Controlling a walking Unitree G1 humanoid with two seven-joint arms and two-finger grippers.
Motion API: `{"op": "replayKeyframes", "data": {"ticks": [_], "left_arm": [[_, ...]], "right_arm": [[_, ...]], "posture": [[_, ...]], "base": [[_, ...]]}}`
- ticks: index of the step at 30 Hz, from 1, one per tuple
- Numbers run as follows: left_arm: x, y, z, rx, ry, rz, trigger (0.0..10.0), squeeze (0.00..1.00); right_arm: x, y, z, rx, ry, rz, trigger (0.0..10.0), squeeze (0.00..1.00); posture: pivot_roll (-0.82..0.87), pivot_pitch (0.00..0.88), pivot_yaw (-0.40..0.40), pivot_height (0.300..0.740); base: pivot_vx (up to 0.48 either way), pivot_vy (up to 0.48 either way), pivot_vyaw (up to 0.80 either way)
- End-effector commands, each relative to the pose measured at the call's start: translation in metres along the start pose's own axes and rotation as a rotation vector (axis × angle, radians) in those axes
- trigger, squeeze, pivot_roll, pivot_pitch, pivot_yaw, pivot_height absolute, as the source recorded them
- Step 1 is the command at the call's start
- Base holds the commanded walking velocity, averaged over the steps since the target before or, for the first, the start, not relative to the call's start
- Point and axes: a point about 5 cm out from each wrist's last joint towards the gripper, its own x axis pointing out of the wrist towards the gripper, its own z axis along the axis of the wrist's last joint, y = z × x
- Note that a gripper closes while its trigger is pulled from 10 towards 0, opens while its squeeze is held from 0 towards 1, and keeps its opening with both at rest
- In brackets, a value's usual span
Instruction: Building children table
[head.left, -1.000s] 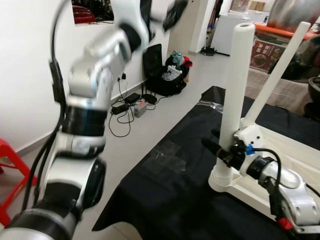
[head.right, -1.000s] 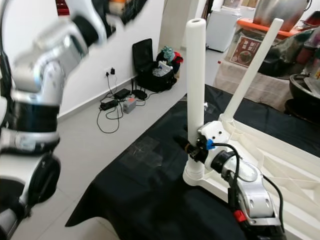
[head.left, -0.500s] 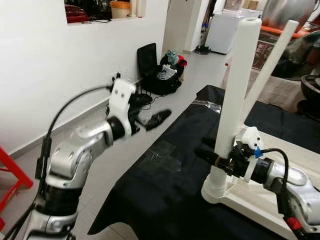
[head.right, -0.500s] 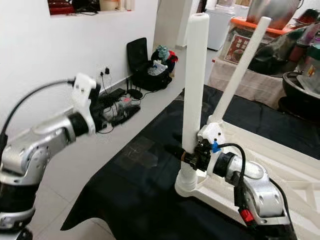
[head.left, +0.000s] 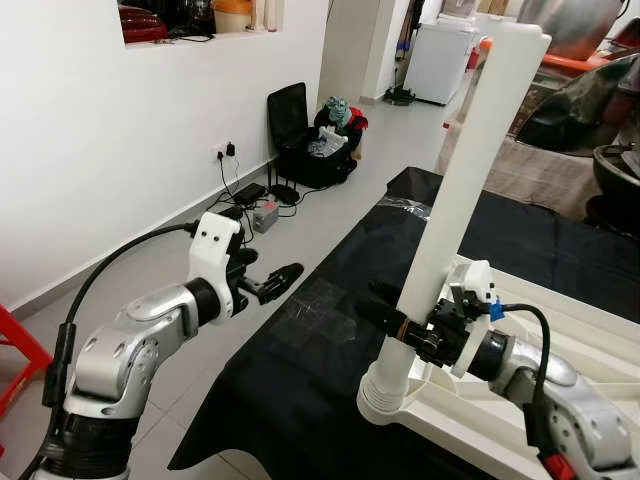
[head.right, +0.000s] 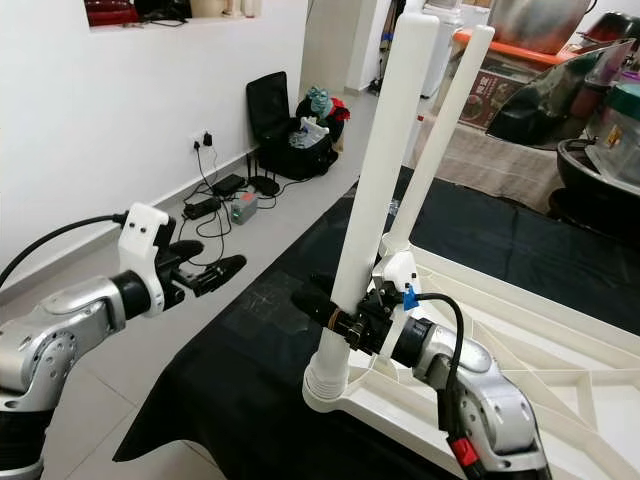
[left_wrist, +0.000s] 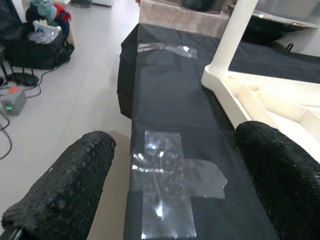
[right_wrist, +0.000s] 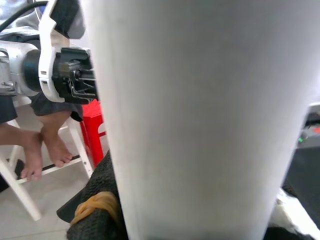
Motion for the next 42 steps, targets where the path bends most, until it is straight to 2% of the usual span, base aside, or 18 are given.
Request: {"op": "replayKeyframes", "data": {"ticks": [1,3,5,7,11,16,23,31,33,34,35,36,37,38,39,41,42], "left_arm": [[-0.001,0.004,-0.005,0.009,0.019,0.019,10.0,0.00],[-0.002,0.008,-0.008,0.005,0.026,0.038,10.0,0.00],[-0.002,0.008,-0.008,0.005,0.026,0.038,10.0,0.00],[-0.003,0.013,-0.010,0.003,0.031,0.056,10.0,0.00],[-0.005,0.017,-0.011,-0.003,0.031,0.066,10.0,0.00],[-0.008,0.017,-0.024,0.010,0.069,0.044,10.0,0.00],[-0.013,0.012,-0.034,0.008,0.070,0.017,10.0,0.00],[-0.015,0.011,-0.040,-0.002,0.079,0.018,10.0,0.00],[-0.016,0.011,-0.041,-0.006,0.079,0.022,10.0,0.00],[-0.016,0.011,-0.041,-0.007,0.079,0.027,10.0,0.00],[-0.017,0.013,-0.042,-0.008,0.079,0.036,10.0,0.00],[-0.017,0.013,-0.042,-0.008,0.079,0.036,10.0,0.00],[-0.017,0.014,-0.042,-0.010,0.078,0.052,10.0,0.00],[-0.018,0.016,-0.043,-0.009,0.077,0.062,10.0,0.00],[-0.018,0.018,-0.044,-0.013,0.078,0.084,10.0,0.00],[-0.018,0.018,-0.044,-0.013,0.078,0.084,10.0,0.00],[-0.018,0.019,-0.046,-0.015,0.080,0.098,10.0,0.00]], "right_arm": [[0.000,0.000,-0.003,-0.002,-0.014,-0.014,10.0,0.00],[-0.005,-0.001,-0.004,-0.048,-0.015,-0.036,10.0,0.00],[-0.005,-0.001,-0.004,-0.048,-0.015,-0.036,10.0,0.00],[-0.007,-0.002,-0.004,-0.096,-0.013,-0.064,10.0,0.00],[-0.009,-0.001,-0.005,-0.135,-0.013,-0.082,10.0,0.00],[-0.011,0.008,-0.010,-0.166,0.015,-0.016,10.0,0.00],[-0.011,0.010,-0.005,-0.225,0.012,0.057,10.0,0.00],[-0.007,0.008,0.001,-0.243,-0.007,0.070,10.0,0.00],[-0.005,0.006,0.001,-0.227,-0.015,0.035,10.0,0.00],[-0.003,0.003,0.000,-0.221,-0.011,-0.018,10.0,0.00],[0.001,-0.004,-0.003,-0.230,0.005,-0.134,10.0,0.00],[0.001,-0.004,-0.003,-0.230,0.005,-0.134,10.0,0.00],[0.002,-0.014,-0.006,-0.255,0.036,-0.310,10.0,0.00],[0.003,-0.021,-0.008,-0.279,0.056,-0.426,10.0,0.00],[-0.002,-0.029,-0.016,-0.317,0.141,-0.640,10.0,0.00],[-0.002,-0.029,-0.016,-0.317,0.141,-0.640,10.0,0.00],[-0.006,-0.033,-0.021,-0.348,0.198,-0.775,10.0,0.00]], "posture": [[0.11,0.000,-0.096,0.740],[0.10,0.000,-0.084,0.740],[0.10,0.000,-0.084,0.740],[0.10,0.000,-0.073,0.740],[0.09,0.000,-0.063,0.740],[0.09,0.000,-0.052,0.740],[0.10,0.000,-0.059,0.740],[0.11,0.000,-0.067,0.740],[0.11,0.000,-0.070,0.740],[0.11,0.000,-0.072,0.740],[0.11,0.000,-0.074,0.740],[0.11,0.000,-0.074,0.740],[0.11,0.000,-0.078,0.740],[0.11,0.000,-0.078,0.740],[0.10,0.000,-0.080,0.740],[0.10,0.000,-0.080,0.740],[0.10,0.000,-0.080,0.740]], "base": [[0.000,0.000,0.00],[0.000,0.000,0.00],[0.000,0.000,0.00],[0.000,0.000,0.00],[0.000,0.000,0.00],[0.000,0.000,0.00],[0.000,0.000,0.00],[0.000,0.000,0.00],[0.000,0.000,0.00],[0.000,0.000,0.00],[0.000,0.000,0.00],[0.000,0.000,0.00],[0.000,0.000,0.00],[0.000,0.000,0.00],[0.000,0.000,0.00],[0.000,0.000,0.00],[0.000,0.000,0.00]]}}
